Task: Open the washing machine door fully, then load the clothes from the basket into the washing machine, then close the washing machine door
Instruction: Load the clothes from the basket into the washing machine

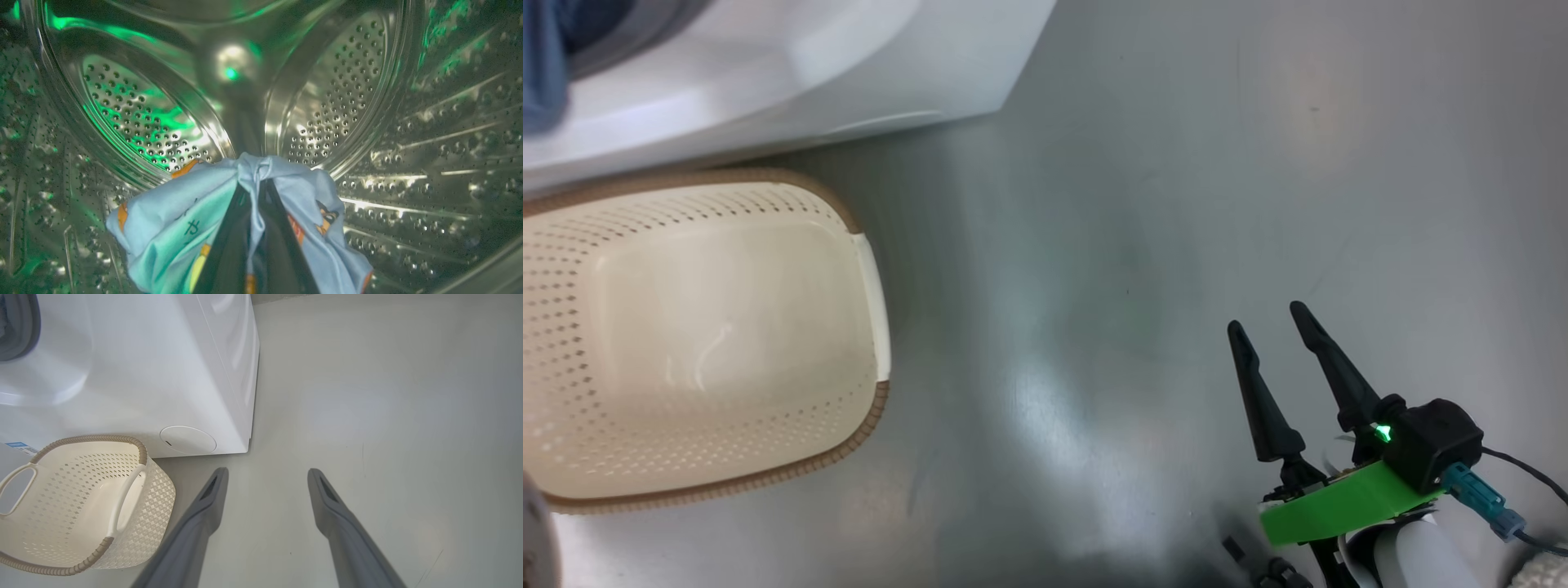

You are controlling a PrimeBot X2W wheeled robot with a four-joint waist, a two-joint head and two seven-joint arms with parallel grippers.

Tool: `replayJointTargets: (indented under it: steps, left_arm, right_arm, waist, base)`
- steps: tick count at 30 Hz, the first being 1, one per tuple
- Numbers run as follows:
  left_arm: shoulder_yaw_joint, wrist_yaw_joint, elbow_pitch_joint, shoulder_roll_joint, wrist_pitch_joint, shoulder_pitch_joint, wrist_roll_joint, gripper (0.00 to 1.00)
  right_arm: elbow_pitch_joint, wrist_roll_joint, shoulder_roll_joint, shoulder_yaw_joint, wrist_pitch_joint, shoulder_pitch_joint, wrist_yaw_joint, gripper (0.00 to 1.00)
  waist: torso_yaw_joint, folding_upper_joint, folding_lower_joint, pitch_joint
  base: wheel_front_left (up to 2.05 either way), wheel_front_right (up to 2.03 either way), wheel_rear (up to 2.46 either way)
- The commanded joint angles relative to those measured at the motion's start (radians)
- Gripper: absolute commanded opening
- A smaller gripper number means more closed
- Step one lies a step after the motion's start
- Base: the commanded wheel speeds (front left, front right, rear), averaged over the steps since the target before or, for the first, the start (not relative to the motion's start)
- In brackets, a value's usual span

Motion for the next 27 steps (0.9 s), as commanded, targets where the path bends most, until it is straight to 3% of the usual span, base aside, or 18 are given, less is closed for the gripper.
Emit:
replayJointTargets:
  steps: [1,7,17,23,27]
  left_arm:
    - [0.024,0.009,-0.053,0.058,-0.005,-0.021,0.016,0.00]
    - [0.075,0.022,-0.267,0.046,-0.005,-0.010,0.095,0.00]
    - [0.160,0.015,-0.429,0.009,-0.005,0.035,0.161,0.00]
    - [0.200,0.022,-0.417,-0.018,-0.005,0.054,0.180,0.00]
    - [0.203,0.016,-0.292,-0.029,-0.005,0.067,0.175,0.00]
  right_arm:
    - [-0.019,0.017,-0.003,0.027,-0.005,0.010,0.002,1.00]
    - [-0.022,0.023,-0.003,0.039,-0.005,0.002,0.002,1.00]
    - [-0.016,0.030,-0.003,0.055,-0.005,-0.012,0.002,1.00]
    - [-0.009,0.034,-0.003,0.058,-0.005,-0.017,0.002,1.00]
    - [-0.001,0.039,-0.003,0.061,-0.005,-0.018,0.002,1.00]
  waist:
    - [-0.014,0.0000,-0.0001,0.021]
    - [-0.018,0.0000,-0.0001,0.050]
    - [-0.015,0.0000,-0.0001,0.064]
    - [-0.016,0.0000,-0.0001,0.065]
    - [-0.016,0.0000,-0.0001,0.060]
  base:
    - [0.00,0.00,0.00]
    - [0.00,0.00,0.00]
    - [0.00,0.00,0.00]
    - [0.00,0.00,0.00]
    - [0.00,0.00,0.00]
